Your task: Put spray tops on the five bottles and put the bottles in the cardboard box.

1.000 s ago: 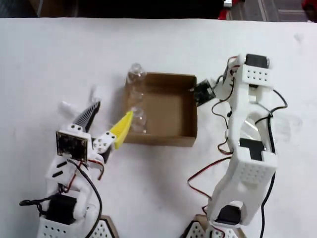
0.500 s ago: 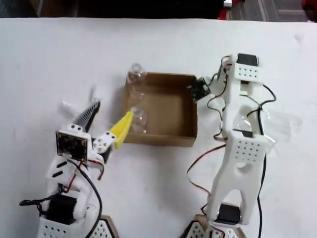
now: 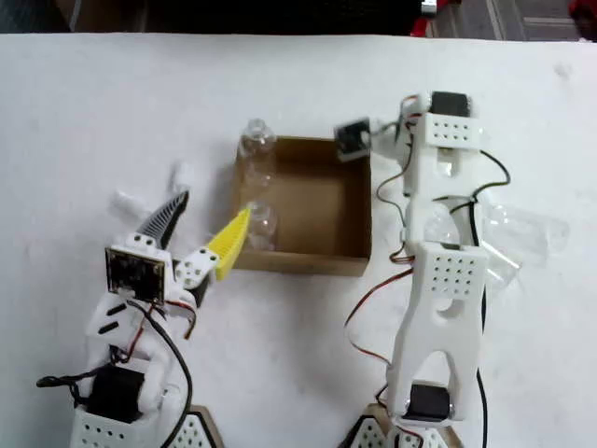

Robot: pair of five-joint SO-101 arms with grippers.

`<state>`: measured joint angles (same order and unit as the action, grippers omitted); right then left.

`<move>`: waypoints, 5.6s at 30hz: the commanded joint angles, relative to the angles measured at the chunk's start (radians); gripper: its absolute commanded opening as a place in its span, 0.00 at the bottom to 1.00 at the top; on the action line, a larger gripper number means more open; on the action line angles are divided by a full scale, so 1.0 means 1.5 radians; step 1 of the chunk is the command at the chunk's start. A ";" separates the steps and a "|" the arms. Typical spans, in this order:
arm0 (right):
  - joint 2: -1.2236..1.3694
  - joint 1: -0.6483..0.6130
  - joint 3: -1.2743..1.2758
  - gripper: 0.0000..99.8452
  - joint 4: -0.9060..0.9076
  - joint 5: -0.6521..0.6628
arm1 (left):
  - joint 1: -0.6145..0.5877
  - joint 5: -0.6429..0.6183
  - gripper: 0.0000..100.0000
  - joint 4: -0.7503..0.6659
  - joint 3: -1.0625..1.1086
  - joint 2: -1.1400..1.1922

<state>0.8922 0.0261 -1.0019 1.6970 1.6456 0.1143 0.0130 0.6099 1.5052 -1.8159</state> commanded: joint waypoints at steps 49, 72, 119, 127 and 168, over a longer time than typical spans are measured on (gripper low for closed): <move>-0.004 0.057 0.097 0.25 -0.229 -1.295 | 0.002 0.007 0.28 -0.014 -0.003 -0.010; -0.004 0.090 0.098 0.07 -0.155 -1.292 | 0.002 0.007 0.28 -0.014 -0.003 -0.010; -0.820 0.177 0.694 0.02 0.015 -1.187 | 0.002 0.007 0.28 -0.014 -0.003 -0.010; -0.924 0.352 0.870 0.02 -0.055 -1.120 | 0.002 0.007 0.28 -0.014 -0.003 -0.010; -0.923 0.147 0.906 0.24 -0.407 -1.006 | 0.002 0.007 0.28 -0.012 0.003 -0.010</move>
<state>-0.4641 0.1657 0.4649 1.1155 -0.1542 0.1143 0.0130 0.6099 1.5144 -1.8159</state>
